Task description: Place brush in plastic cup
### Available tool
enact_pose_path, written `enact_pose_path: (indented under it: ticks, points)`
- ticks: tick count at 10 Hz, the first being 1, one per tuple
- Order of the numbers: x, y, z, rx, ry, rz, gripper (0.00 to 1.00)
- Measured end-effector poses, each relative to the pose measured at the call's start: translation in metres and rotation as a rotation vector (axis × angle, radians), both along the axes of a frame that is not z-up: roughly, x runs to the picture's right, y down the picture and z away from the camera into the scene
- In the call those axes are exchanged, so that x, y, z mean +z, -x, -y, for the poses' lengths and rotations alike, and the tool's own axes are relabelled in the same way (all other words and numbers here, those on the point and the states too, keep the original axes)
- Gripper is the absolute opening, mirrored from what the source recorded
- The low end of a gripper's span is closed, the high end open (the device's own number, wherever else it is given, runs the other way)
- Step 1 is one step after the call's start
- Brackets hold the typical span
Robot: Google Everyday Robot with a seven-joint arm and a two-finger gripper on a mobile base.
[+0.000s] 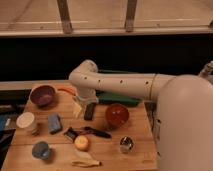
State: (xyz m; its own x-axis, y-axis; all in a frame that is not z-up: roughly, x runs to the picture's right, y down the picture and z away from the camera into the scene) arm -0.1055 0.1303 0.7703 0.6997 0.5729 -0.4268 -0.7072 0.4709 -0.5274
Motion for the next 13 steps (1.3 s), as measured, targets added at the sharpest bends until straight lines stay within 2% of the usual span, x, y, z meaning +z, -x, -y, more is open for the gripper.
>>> enact_pose_path:
  ticks: [1, 3, 6, 9, 13]
  points:
    - [-0.003, 0.000, -0.017, 0.028, 0.037, 0.001, 0.80]
    - [-0.008, -0.006, -0.037, 0.064, 0.081, -0.016, 0.80]
    - [0.012, -0.017, -0.060, 0.098, 0.139, -0.047, 0.80]
    - [0.032, -0.022, -0.073, 0.092, 0.174, -0.076, 0.80]
    - [0.051, -0.029, -0.081, 0.057, 0.201, -0.120, 0.80]
